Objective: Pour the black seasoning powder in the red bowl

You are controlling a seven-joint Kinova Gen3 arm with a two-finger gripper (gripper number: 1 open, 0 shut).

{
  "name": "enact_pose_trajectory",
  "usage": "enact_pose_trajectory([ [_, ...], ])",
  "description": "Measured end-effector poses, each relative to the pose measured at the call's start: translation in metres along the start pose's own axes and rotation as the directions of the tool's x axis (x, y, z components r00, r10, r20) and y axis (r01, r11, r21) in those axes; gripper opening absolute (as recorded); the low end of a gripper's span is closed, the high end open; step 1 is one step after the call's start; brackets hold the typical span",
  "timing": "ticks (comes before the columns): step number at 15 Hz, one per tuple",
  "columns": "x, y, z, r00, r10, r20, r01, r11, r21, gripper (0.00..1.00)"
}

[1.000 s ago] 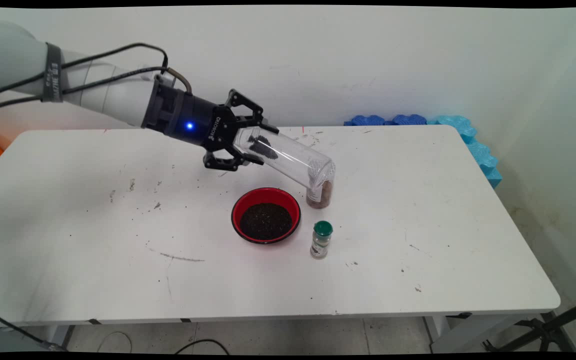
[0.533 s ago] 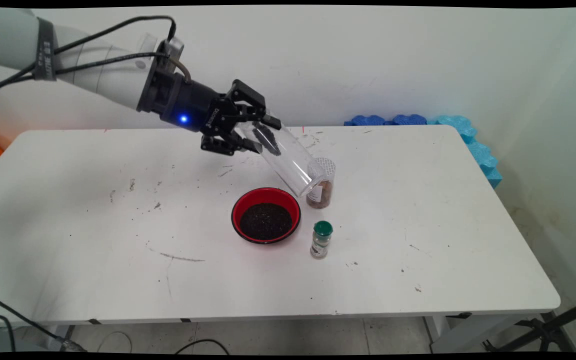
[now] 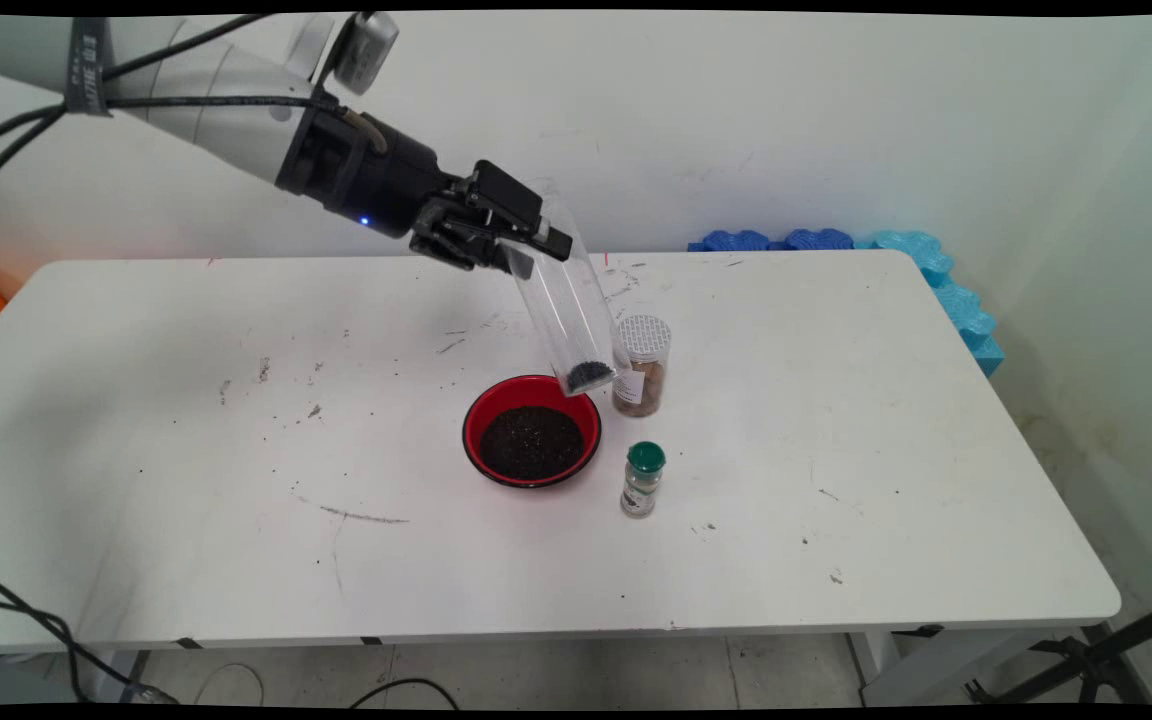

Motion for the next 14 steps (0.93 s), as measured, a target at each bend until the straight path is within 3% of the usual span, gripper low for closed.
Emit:
enact_pose_trajectory([
  [4, 0.007, 0.007, 0.0, 0.988, 0.156, 0.007, -0.156, 0.988, 0.017, 0.0],
  [8, 0.017, 0.015, 0.001, 0.953, 0.303, 0.016, -0.304, 0.952, 0.045, 0.0],
  [11, 0.027, 0.021, 0.002, 0.913, 0.407, 0.012, -0.407, 0.911, 0.071, 0.0],
  [14, 0.036, 0.021, 0.002, 0.855, 0.519, 0.012, -0.516, 0.848, 0.117, 0.0],
])
